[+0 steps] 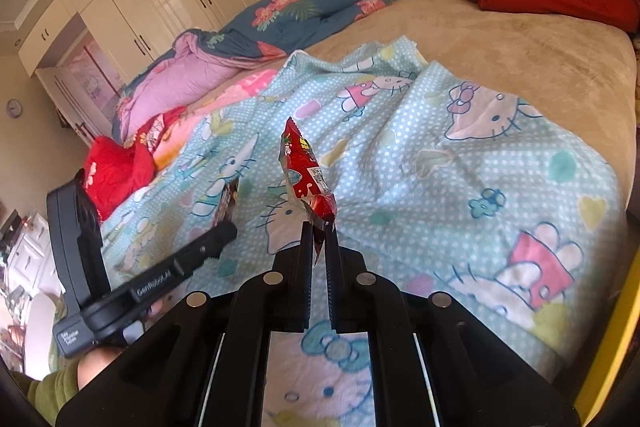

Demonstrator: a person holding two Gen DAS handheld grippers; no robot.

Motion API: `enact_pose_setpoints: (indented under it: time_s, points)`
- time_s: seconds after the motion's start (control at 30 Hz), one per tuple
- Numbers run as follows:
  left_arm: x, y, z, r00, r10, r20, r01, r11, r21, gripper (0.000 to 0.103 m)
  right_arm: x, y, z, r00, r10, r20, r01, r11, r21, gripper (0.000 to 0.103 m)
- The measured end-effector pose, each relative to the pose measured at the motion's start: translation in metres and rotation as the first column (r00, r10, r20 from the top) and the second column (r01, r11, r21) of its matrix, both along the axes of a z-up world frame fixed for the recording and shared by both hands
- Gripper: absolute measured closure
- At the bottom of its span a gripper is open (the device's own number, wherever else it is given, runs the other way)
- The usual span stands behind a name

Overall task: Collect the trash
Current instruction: 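Grasp the brown chocolate bar with the left tool while the right tool grasps the red wrapper, then carry the chocolate bar and red wrapper over the bin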

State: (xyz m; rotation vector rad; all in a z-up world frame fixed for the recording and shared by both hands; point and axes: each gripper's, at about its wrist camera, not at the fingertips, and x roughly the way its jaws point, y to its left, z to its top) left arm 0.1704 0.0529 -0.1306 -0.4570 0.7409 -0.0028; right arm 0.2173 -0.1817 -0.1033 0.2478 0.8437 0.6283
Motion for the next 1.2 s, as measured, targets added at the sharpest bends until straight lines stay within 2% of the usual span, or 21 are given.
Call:
enact_pose_setpoints:
  time_s: [0.53,1.2]
  points:
    - [-0.013,-0.039,0.049,0.990,-0.095,0.109,0.094,0.995,0.009,0.091,-0.040,-0.050,0.034,0.995,-0.081,0.060,0.080,0.997,0.024,0.098]
    - [-0.035,-0.112,0.077,0.953,-0.259,0.157,0.256,0.966,0.042,0.091,-0.076,-0.144,0.058,0.960,-0.265,0.094,0.264,0.964,0.020,0.098]
